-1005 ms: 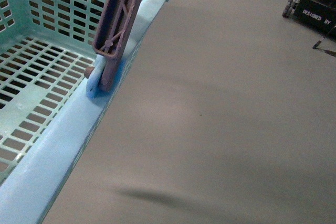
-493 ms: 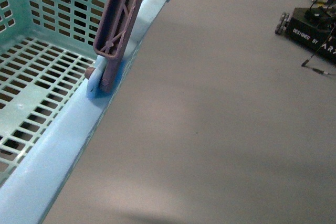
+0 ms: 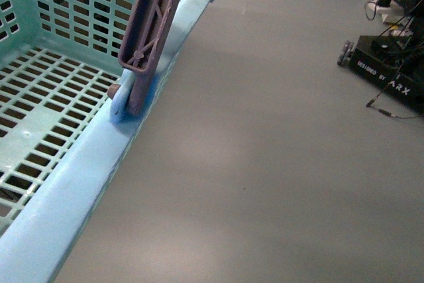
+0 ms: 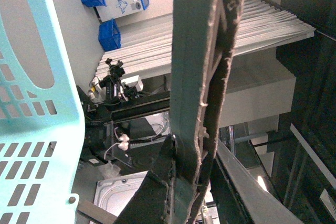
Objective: Pick mango and avocado into basket
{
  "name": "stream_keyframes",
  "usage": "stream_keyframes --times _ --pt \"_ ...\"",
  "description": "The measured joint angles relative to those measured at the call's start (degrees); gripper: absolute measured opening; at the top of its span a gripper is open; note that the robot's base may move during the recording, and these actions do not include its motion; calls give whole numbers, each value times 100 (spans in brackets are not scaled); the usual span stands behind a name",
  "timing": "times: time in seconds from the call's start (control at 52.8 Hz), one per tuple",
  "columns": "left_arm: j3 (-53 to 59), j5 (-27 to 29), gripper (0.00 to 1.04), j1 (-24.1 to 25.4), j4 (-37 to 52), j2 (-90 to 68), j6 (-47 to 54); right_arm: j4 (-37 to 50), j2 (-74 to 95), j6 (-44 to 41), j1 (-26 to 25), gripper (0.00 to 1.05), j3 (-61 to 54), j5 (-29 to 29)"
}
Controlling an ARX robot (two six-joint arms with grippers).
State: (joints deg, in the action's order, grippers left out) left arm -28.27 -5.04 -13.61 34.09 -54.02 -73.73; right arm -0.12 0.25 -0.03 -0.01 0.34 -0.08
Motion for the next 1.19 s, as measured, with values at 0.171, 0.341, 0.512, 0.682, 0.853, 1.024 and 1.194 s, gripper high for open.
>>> stream_keyframes --times 0.171,0.341,0.512,0.682,0.853,1.024,1.194 --pt "-2 0 14 0 0 0 4 0 0 2 0 97 0 2" --pt "-2 2 14 0 0 0 4 0 0 2 0 97 0 2" --pt "-2 2 14 -2 0 0 4 0 0 2 0 97 0 2" --pt "-7 0 14 -2 2 11 7 0 0 0 0 97 0 2" --pt "-4 0 14 -2 2 11 7 0 0 2 0 97 0 2" --pt "-4 0 14 0 2 11 4 0 0 2 0 97 0 2" --pt "-4 0 14 -2 2 11 7 0 0 2 0 97 0 2"
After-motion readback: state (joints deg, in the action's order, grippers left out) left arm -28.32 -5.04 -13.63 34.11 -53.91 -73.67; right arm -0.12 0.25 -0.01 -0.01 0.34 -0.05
